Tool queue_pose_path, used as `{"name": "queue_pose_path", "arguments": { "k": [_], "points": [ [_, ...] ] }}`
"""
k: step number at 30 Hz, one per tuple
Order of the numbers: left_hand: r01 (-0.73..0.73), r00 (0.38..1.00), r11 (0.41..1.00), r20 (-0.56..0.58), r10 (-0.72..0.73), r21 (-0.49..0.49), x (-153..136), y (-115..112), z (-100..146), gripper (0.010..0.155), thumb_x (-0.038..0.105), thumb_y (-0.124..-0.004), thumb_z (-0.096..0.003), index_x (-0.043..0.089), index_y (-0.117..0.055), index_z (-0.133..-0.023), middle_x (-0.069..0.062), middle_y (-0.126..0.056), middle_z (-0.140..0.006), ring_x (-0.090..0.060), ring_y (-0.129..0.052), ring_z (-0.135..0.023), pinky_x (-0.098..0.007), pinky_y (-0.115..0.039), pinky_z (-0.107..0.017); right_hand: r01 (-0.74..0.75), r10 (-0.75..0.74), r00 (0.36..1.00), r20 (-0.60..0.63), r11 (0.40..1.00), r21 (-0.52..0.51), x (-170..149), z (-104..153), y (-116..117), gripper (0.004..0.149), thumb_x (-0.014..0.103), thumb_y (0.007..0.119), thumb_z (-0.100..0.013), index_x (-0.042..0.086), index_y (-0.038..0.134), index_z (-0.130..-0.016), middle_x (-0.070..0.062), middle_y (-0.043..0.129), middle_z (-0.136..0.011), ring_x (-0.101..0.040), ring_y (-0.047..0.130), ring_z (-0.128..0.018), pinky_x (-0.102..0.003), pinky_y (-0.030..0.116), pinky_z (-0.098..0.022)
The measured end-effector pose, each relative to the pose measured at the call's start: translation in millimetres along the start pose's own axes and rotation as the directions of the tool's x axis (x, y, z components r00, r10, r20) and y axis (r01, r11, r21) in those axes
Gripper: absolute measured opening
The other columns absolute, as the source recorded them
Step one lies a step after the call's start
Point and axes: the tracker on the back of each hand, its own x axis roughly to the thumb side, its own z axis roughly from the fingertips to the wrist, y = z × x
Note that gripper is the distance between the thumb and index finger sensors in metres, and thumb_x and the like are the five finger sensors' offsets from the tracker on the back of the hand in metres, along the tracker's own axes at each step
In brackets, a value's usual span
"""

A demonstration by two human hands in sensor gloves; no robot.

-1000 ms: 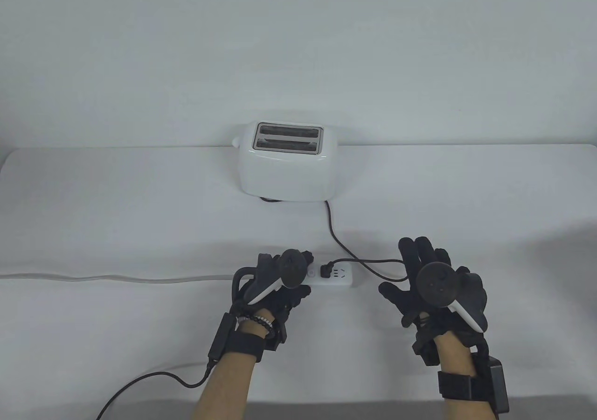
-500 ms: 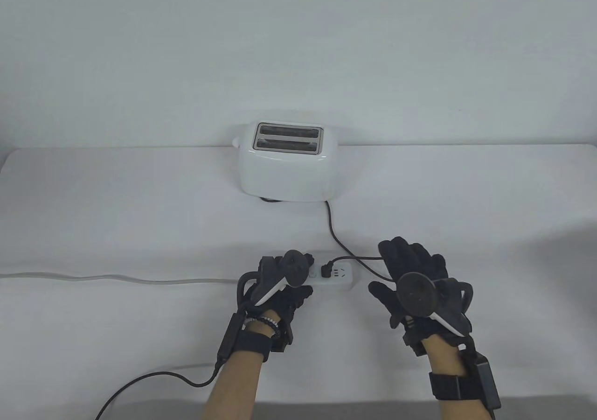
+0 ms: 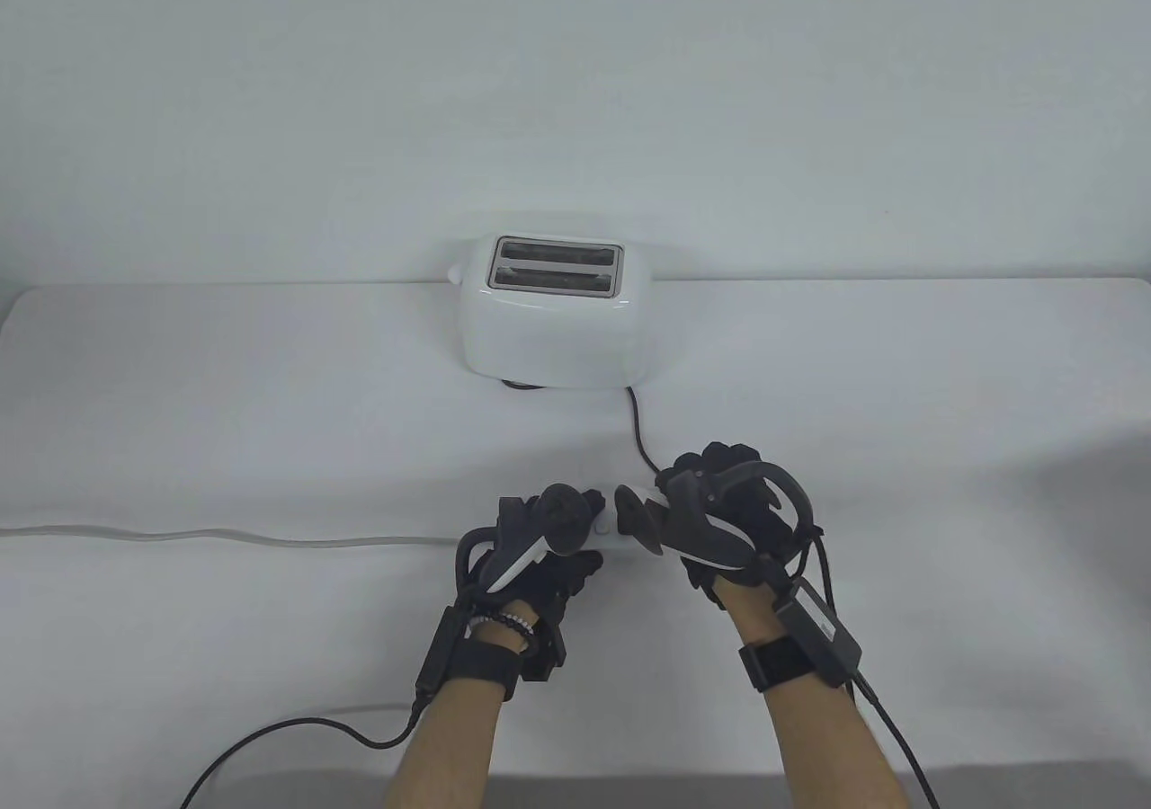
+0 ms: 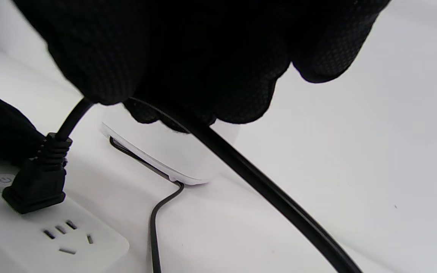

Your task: Unplug the toaster

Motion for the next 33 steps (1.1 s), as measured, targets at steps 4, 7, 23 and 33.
{"name": "queue_pose_path", "arguments": {
  "k": [4,7,23,33],
  "points": [
    [-0.005,1.0,1.0,-0.003,0.005,0.0,-0.5,-0.2,-0.2,0.078,0.047,-0.084,-0.0449,0.05,-0.046,-0.113,0.013,-0.059,-0.123,-0.021,-0.06,-0.117,-0.057,-0.036,-0.091,-0.032,0.032,0.999,0.023,0.999,-0.019,14.2,-8.1,-8.4,0.04,0.035,0.085,-0.033,0.026,0.092,-0.071,0.0,0.098,-0.069,-0.021,0.091,-0.063,-0.053,0.071,-0.055],
    [-0.011,1.0,1.0,-0.004,0.011,-0.002,-0.8,-0.1,-0.2,0.078,0.047,-0.084,-0.0448,0.051,-0.046,-0.112,0.014,-0.059,-0.123,-0.021,-0.06,-0.117,-0.058,-0.036,-0.091,-0.055,0.055,0.998,0.027,0.998,-0.016,13.7,-12.1,-13.3,0.04,0.035,0.084,-0.033,0.027,0.091,-0.071,0.001,0.097,-0.07,-0.021,0.09,-0.064,-0.054,0.07,-0.055],
    [-0.008,1.0,1.0,-0.004,0.008,-0.003,-1.1,0.0,-0.5,0.078,0.047,-0.084,-0.045,0.05,-0.046,-0.112,0.013,-0.059,-0.123,-0.021,-0.06,-0.117,-0.057,-0.036,-0.091,0.365,-0.376,0.802,-0.463,0.923,-0.118,-130.7,44.6,23.2,0.04,0.037,0.08,-0.037,0.023,0.087,-0.074,-0.002,0.096,-0.067,-0.02,0.092,-0.058,-0.052,0.073,-0.051],
    [-0.009,1.0,1.0,-0.004,0.009,-0.004,-1.1,0.0,-0.6,0.078,0.047,-0.084,-0.0449,0.05,-0.046,-0.112,0.013,-0.059,-0.123,-0.021,-0.06,-0.116,-0.057,-0.036,-0.091,0.454,-0.35,0.625,-0.698,0.89,-0.04,-185.5,69.0,90.2,0.041,0.037,0.08,-0.036,0.02,0.089,-0.072,-0.003,0.101,-0.061,-0.018,0.097,-0.049,-0.049,0.078,-0.045]
  ]
}}
